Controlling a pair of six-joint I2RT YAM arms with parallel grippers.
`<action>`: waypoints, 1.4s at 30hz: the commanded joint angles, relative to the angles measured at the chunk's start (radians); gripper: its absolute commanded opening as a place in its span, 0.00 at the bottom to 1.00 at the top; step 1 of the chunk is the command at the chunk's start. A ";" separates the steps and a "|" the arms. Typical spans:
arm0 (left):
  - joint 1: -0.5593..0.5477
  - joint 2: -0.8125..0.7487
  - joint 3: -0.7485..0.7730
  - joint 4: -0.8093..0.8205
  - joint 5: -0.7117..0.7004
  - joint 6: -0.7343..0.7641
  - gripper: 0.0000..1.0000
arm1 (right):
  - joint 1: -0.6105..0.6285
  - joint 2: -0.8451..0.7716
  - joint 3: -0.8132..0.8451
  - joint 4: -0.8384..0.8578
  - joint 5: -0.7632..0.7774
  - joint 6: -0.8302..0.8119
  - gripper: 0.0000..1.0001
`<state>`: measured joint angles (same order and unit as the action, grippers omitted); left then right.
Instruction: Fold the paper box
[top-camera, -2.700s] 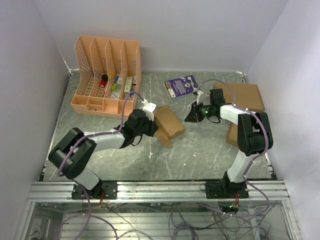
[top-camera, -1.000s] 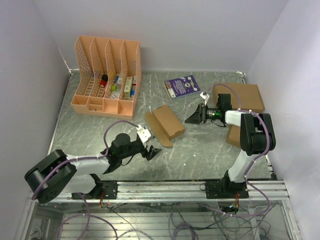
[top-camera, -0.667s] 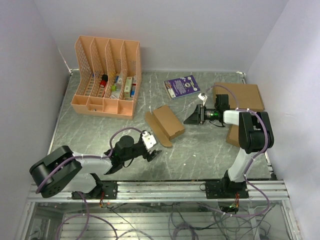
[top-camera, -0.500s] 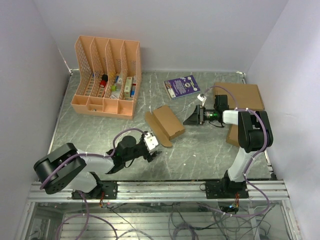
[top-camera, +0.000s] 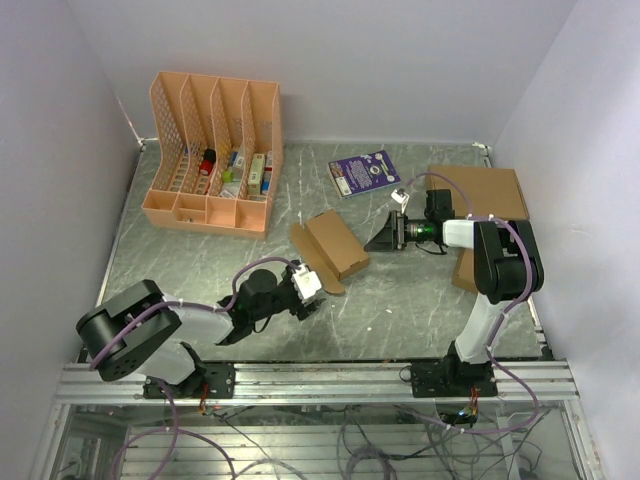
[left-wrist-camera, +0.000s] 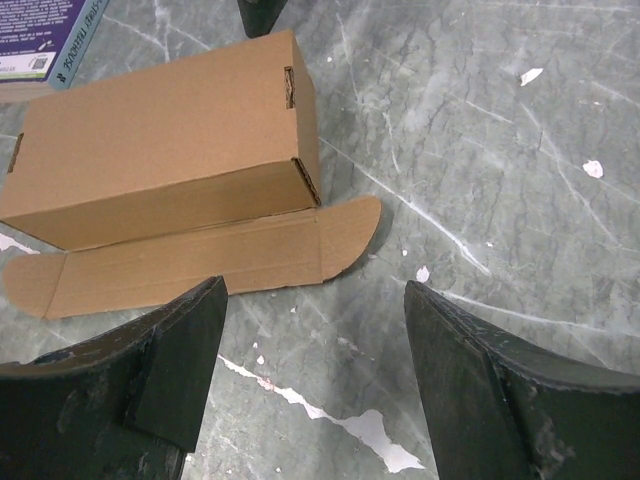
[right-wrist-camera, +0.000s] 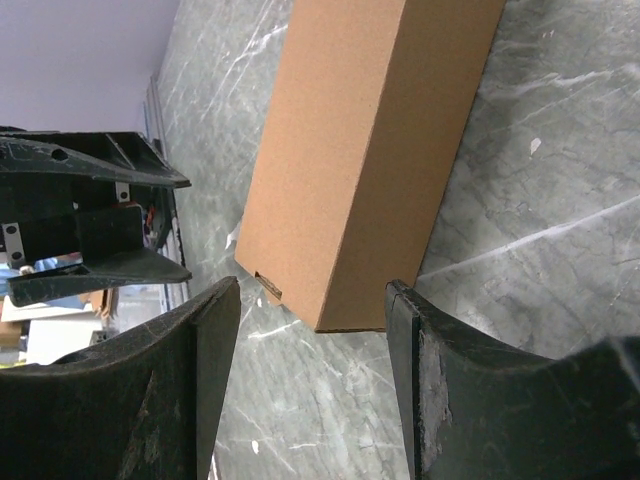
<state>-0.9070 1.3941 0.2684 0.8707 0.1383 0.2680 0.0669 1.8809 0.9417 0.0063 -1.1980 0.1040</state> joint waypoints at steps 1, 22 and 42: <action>-0.008 0.021 0.034 0.059 -0.003 0.022 0.82 | 0.009 0.010 0.020 -0.014 -0.011 -0.015 0.59; -0.009 0.090 0.055 0.088 0.014 0.026 0.81 | 0.046 0.015 0.023 -0.022 0.009 -0.007 0.57; -0.007 0.071 0.047 0.087 -0.004 0.006 0.79 | 0.074 0.006 0.031 -0.053 0.102 -0.001 0.50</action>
<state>-0.9073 1.4845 0.3023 0.9161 0.1390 0.2806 0.1352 1.8812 0.9482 -0.0284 -1.1149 0.1017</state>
